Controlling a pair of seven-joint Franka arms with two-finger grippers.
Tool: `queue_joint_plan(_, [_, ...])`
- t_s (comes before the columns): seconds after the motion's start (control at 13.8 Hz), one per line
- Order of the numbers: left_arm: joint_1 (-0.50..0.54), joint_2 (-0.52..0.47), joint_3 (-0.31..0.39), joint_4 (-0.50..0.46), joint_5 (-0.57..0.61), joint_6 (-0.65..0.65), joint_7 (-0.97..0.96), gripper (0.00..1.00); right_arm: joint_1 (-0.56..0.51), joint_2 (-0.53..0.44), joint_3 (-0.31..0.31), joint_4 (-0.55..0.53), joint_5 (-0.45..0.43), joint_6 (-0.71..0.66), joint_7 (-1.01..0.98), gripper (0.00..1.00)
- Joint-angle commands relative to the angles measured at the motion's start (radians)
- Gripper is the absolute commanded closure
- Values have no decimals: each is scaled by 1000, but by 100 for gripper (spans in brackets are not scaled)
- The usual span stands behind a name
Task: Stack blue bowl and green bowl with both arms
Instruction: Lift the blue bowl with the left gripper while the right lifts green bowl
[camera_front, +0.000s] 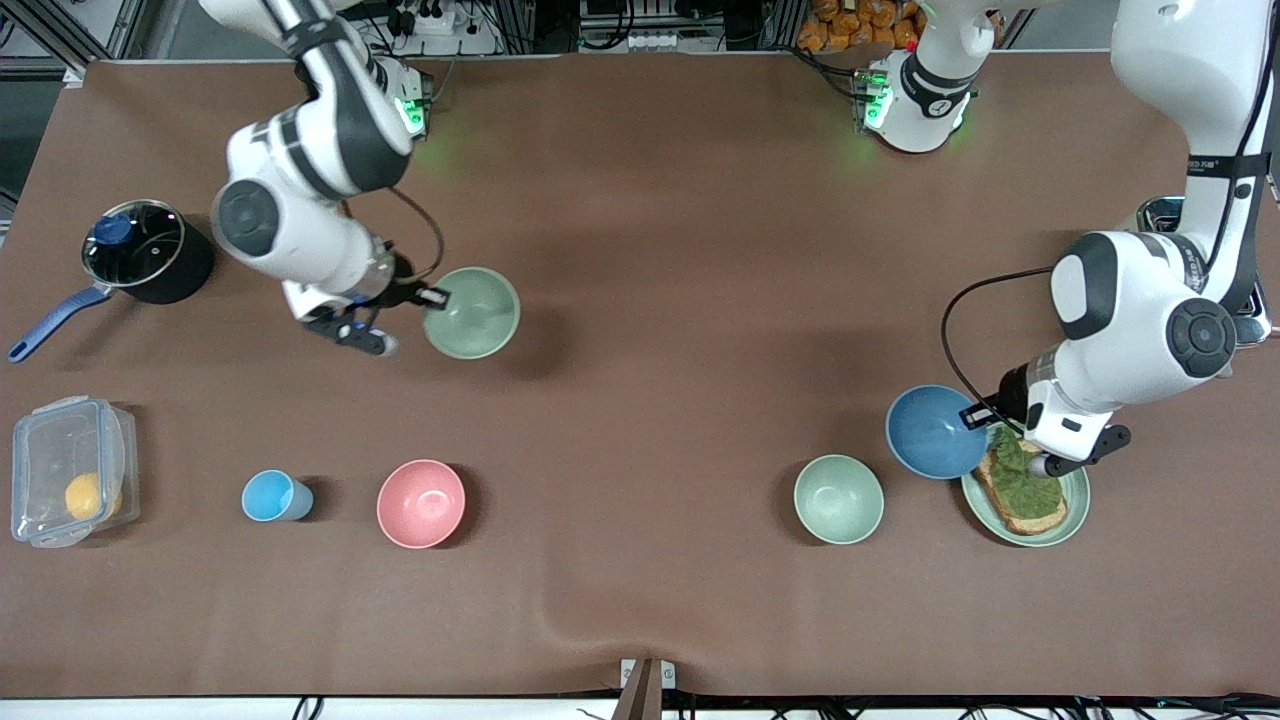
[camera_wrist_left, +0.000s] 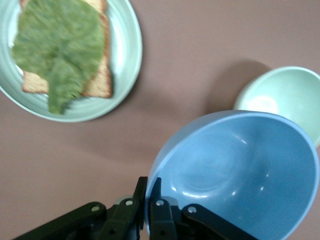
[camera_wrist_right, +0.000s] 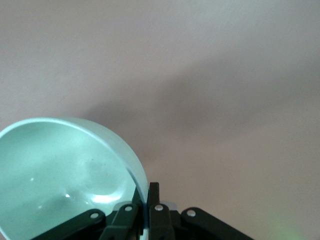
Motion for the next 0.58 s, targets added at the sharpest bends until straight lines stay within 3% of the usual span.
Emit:
queue_joint_plan(0.0, [0,-36,-64,-8,-21,-23,-107,100,107,21,-11,-27,27,120,154,100])
queue_joint_plan(0.51, [1,-36,-143,-23,-99,-21,-183,100,290,198,-11,-42,25,431,367,100])
